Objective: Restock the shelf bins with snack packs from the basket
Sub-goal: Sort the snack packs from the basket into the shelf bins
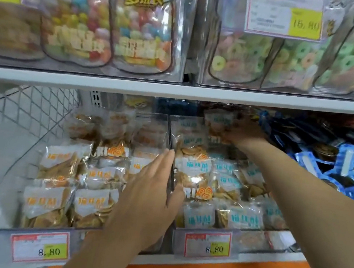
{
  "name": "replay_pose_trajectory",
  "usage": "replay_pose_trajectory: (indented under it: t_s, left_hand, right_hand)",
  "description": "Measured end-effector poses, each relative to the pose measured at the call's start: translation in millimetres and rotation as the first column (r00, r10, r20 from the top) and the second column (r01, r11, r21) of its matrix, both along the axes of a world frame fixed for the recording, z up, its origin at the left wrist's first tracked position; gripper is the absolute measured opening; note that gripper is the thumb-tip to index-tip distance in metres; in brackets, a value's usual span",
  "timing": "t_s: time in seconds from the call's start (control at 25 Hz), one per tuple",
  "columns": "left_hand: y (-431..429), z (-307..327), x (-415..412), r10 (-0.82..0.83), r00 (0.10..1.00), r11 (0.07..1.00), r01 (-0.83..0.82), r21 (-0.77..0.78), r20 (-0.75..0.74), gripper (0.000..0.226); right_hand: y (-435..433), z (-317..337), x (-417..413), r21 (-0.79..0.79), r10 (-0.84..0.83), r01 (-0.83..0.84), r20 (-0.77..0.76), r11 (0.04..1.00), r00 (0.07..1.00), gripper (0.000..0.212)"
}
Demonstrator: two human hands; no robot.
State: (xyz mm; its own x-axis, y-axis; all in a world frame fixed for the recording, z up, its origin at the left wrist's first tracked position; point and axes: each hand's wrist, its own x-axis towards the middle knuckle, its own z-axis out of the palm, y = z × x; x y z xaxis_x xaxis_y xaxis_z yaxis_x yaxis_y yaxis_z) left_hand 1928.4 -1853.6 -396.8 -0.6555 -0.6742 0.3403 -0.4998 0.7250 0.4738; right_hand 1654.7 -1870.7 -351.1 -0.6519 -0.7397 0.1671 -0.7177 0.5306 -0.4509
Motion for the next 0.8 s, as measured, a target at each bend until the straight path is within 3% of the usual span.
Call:
replay_pose_trajectory:
  t_s: [0.08,0.28,0.4,0.48,0.56,0.68,0.76,0.8]
  left_hand:
    - [-0.4,-0.6,-0.7,-0.008,1.0,1.0,0.008,0.013,0.005,0.065]
    - [-1.5,-3.2,-1.0,-0.013,1.0,1.0,0.013,0.016,0.001,0.066]
    - [0.3,-1.5,0.5,-0.012,1.0,0.999,0.012,0.038,0.002,0.065]
    - [4.0,-0.2,3.9,0.018,1.0,1.0,-0.018,0.025,-0.012,0.064]
    - [14.8,0.1,8.2,0.043,0.996,0.995,-0.051,-0.091,-0.083,0.06]
    - [51.6,-9.2,15.2,-0.098,0.955,0.952,0.008,-0.307,-0.28,0.049]
    - [84.3,-37.4,19.2,-0.24,0.928,0.927,0.131,-0.352,-0.286,0.041]
    - [100.7,-60.1,21.5,-0.27,0.933,0.932,0.19,-0.31,-0.238,0.038]
  right_hand:
    - [-11.2,-7.0,-2.7,0.041,-0.012,0.01,0.045,0.999,0.999,0.057]
    - [-15.6,-10.5,3.7,0.167,-0.073,0.077,-0.029,0.983,0.997,0.043]
    - [-0.5,12.8,8.9,0.127,-0.107,0.111,-0.036,0.986,0.994,0.05]
    - [24.2,25.7,20.2,-0.04,-0.107,0.105,-0.068,0.994,0.992,0.046]
    - [68.7,23.2,44.2,-0.332,-0.039,0.023,-0.042,0.943,0.998,0.036]
    - [150.4,-14.8,98.4,-0.709,0.037,-0.034,-0.011,0.704,0.999,0.02]
    - [191.7,-60.9,127.4,-0.805,0.055,-0.02,0.016,0.593,0.998,0.018]
    - [207.2,-88.4,139.2,-0.807,0.046,0.023,0.062,0.59,0.997,0.018]
